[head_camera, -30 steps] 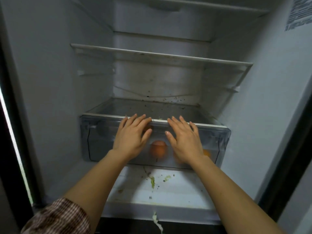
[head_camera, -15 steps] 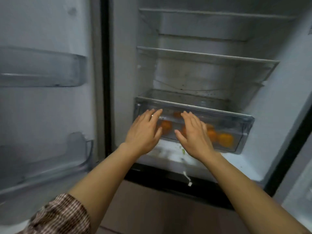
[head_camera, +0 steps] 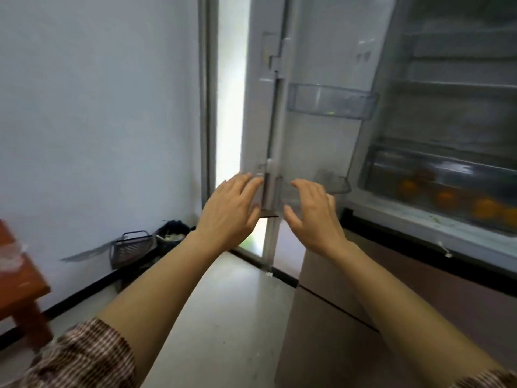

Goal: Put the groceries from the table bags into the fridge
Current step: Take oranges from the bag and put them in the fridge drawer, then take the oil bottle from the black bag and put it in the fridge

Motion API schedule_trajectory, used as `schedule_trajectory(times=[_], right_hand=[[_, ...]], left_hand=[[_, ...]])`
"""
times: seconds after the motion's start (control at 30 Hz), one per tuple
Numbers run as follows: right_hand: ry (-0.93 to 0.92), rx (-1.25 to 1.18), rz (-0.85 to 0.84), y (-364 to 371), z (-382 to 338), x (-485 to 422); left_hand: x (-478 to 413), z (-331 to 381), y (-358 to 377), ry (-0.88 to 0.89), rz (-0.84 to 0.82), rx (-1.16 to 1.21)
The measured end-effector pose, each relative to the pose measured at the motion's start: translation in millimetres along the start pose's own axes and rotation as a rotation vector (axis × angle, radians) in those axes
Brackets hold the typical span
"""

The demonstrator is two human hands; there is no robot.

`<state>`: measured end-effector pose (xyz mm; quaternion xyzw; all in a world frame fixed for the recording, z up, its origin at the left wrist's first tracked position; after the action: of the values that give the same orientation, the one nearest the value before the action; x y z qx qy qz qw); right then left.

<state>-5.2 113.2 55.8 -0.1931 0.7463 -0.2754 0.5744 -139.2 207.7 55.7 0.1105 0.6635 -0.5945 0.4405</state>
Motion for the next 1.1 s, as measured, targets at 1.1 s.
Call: schedule_trajectory(times=[1.1], right_hand=[[-0.574,-0.43,-0.671,474,-697,0]], left_hand=[[400,-652,-259,-0.949,-0.134,-0.462]])
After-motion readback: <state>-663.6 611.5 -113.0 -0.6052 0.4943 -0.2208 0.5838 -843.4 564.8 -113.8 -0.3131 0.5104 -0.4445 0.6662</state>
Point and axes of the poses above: each hand's wrist, its own x-axis away from the middle knuckle, its own y-axis out of the palm, z = x × y, the point moved 5 cm from there along -x, towards the middle knuckle, and after that the axes turned 9 degrees about z, right-handed, at the moved point
